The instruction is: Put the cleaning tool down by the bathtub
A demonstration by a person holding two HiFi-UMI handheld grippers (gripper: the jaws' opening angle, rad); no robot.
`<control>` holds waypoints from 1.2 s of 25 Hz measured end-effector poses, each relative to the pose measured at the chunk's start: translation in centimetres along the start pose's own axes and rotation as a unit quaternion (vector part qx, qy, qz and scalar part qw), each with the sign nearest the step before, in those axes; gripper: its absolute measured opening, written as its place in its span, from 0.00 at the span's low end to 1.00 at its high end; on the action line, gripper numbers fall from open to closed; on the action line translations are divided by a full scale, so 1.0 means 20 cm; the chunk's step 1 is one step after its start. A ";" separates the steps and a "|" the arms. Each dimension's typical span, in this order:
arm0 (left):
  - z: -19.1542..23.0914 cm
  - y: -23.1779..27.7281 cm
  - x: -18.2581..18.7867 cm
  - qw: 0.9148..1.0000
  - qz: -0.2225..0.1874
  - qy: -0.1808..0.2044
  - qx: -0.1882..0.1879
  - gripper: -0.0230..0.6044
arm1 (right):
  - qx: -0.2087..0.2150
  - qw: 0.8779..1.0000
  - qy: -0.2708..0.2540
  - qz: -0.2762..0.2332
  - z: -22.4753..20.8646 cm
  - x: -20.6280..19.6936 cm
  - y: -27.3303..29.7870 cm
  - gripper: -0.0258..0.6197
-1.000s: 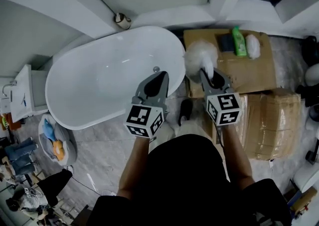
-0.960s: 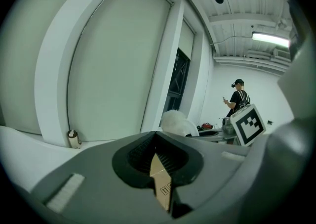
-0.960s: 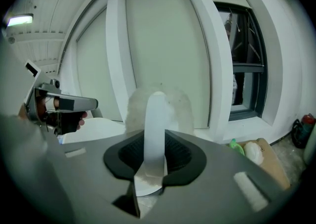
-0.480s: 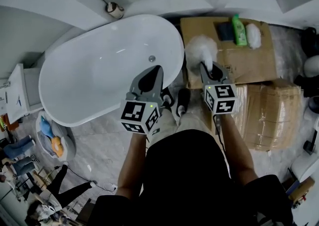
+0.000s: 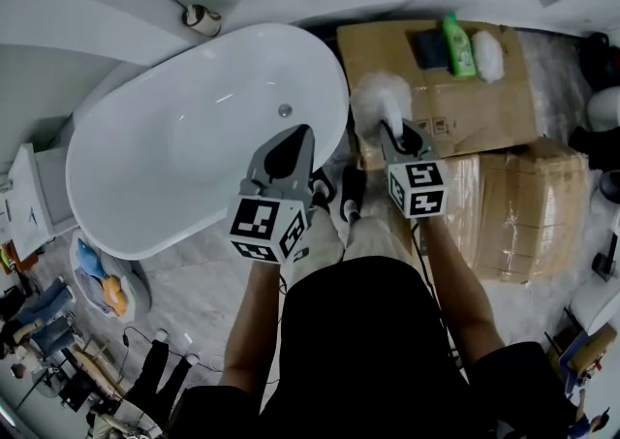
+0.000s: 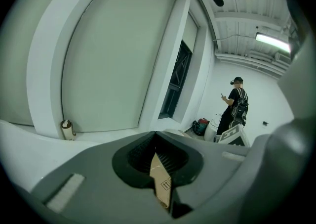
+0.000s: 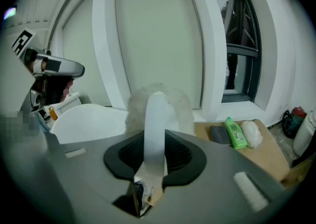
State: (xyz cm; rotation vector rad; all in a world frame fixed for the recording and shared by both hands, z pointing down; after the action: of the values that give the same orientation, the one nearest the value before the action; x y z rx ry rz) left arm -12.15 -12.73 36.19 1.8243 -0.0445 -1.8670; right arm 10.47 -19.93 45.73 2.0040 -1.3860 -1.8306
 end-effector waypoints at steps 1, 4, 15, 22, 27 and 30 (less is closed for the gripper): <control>0.00 0.01 -0.01 1.000 0.003 -0.001 -0.002 0.03 | -0.002 1.000 0.000 0.005 -0.01 -0.02 0.02 0.18; 0.01 0.04 -0.04 1.000 0.011 -0.007 -0.005 0.03 | -0.007 1.000 0.001 0.016 -0.04 -0.08 0.06 0.18; 0.08 0.22 -0.14 0.999 0.036 -0.008 -0.028 0.03 | -0.020 0.998 -0.002 0.052 -0.14 -0.23 0.30 0.18; 0.10 0.31 -0.25 0.997 0.060 -0.009 -0.046 0.03 | -0.045 0.996 0.014 0.069 -0.22 -0.34 0.47 0.18; 0.12 0.39 -0.29 0.996 0.070 -0.006 -0.057 0.03 | -0.063 0.994 0.025 0.082 -0.27 -0.39 0.57 0.18; 0.15 0.44 -0.29 0.995 0.073 -0.001 -0.063 0.03 | -0.062 0.993 0.024 0.097 -0.29 -0.41 0.64 0.18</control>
State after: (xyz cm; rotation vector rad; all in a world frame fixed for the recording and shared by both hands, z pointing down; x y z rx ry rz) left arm -12.16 -19.03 45.13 1.6872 -0.0584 -1.7317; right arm 9.45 -24.71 61.16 1.7746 -1.3646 -1.7268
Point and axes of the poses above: the fingertips, and each gripper's own axes: y forward along the fingers, z to its left, x out of its top, the point moved 10 cm from there along -y, backward along the fingers, and after that the axes turned 11 degrees about y, right-handed, at the moved point
